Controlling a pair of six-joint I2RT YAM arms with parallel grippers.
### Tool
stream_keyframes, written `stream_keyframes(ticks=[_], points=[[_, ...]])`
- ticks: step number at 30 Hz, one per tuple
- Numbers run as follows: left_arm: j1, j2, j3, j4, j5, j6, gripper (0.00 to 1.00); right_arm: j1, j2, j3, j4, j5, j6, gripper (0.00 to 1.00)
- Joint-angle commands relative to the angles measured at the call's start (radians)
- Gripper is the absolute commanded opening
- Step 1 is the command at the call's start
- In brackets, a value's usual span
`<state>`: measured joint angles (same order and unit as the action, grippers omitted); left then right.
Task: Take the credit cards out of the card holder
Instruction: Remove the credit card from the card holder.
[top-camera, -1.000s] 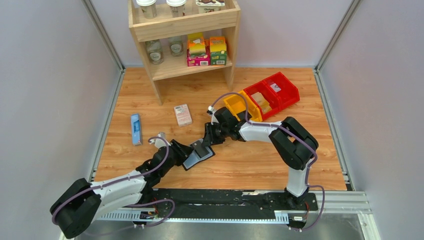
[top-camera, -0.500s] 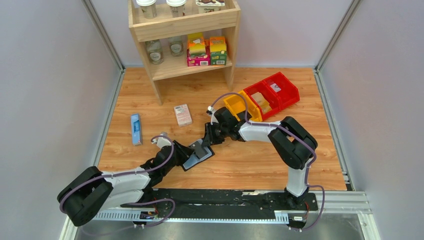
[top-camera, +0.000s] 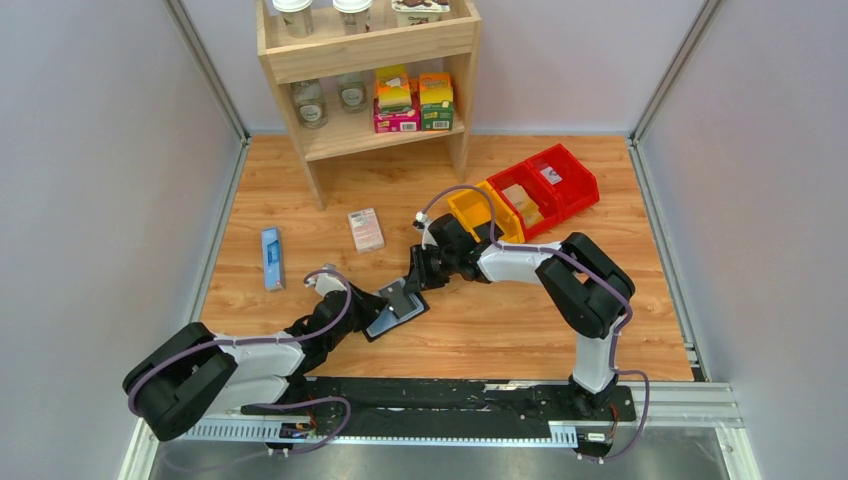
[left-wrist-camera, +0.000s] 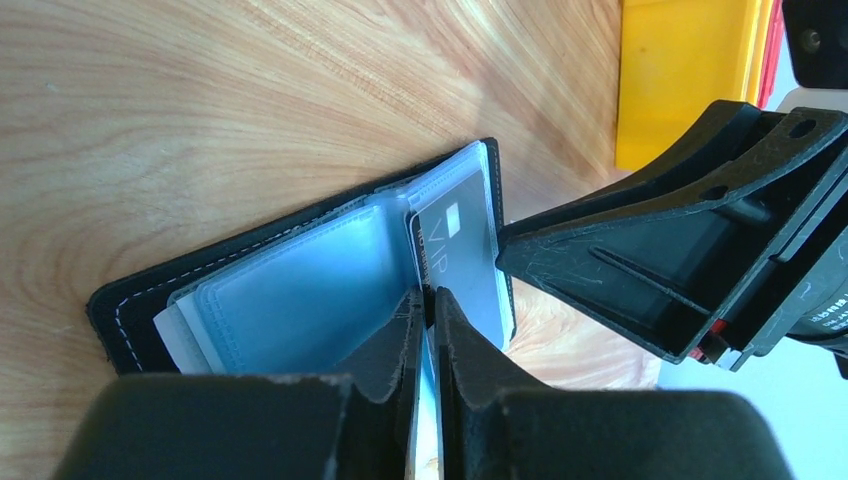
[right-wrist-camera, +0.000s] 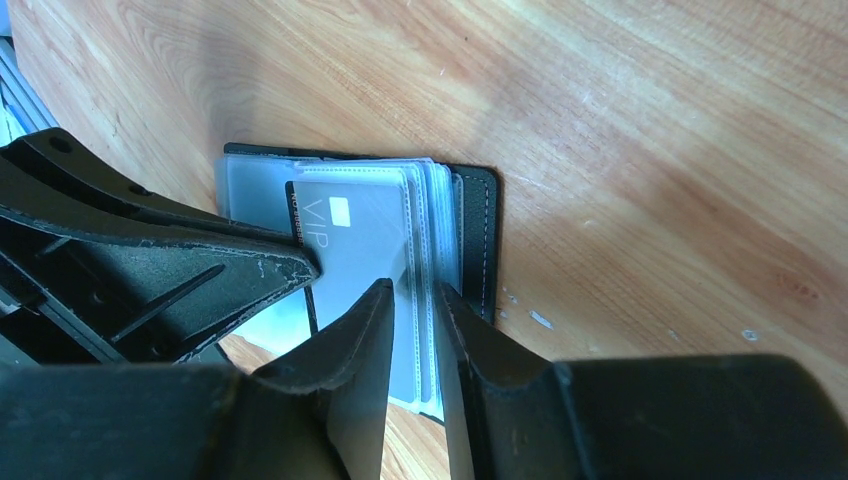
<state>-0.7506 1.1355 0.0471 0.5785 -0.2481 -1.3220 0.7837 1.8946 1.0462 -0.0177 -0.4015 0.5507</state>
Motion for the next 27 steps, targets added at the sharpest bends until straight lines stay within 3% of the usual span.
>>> stream_keyframes(ticks=[1,8,20,27], points=[[0.000,-0.023,-0.024,0.041,0.015,-0.014,0.11,0.011,0.046,-0.031,-0.059,0.030,-0.014,0.29],[0.000,-0.126,-0.024,-0.078,0.004,-0.008,0.02,0.009,0.049,-0.029,-0.064,0.041,-0.012,0.29],[0.000,-0.230,-0.021,-0.295,-0.011,-0.026,0.02,-0.001,0.052,-0.032,-0.068,0.049,-0.001,0.28],[0.000,-0.226,-0.020,-0.304,-0.008,-0.026,0.02,-0.001,0.012,-0.023,-0.073,0.039,-0.015,0.30]])
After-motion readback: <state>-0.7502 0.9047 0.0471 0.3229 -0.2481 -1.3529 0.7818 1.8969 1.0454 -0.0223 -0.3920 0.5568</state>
